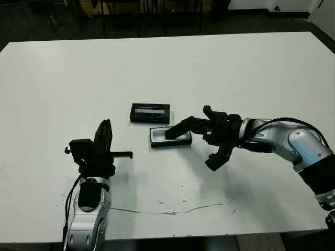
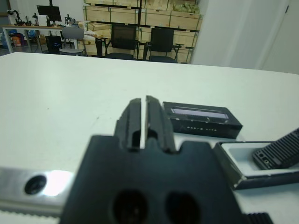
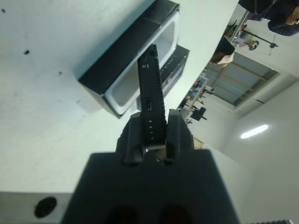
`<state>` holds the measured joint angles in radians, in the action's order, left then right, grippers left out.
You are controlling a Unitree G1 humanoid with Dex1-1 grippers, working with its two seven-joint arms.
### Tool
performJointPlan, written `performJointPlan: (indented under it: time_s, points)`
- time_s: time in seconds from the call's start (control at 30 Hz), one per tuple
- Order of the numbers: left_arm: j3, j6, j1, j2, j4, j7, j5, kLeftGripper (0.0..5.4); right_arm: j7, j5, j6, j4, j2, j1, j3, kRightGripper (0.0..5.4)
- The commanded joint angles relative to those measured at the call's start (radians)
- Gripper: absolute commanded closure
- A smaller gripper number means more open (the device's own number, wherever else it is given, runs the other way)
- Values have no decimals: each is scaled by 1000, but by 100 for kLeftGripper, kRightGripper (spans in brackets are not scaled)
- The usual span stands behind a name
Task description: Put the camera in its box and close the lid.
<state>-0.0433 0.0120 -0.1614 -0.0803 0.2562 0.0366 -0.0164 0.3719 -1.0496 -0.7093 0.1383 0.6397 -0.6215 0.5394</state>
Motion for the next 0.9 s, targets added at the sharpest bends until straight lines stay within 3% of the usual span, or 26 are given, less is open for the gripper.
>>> performJointPlan:
  time_s: [0.03,0.5,0.77,0.9]
  points:
    - [-4,11,-17,0,-9,6,6,540,42,9,-10,11,-13,-10,40,536]
    - [-18,12,-37,-2,4,17,15,540,94,41,4,22,-116,-24,135,536]
    - [-15,7,-41,-3,2,16,4,540,137,88,29,3,-149,-6,152,536]
    - [-13,12,-39,-5,2,18,0,540,132,70,43,-5,-146,0,161,536]
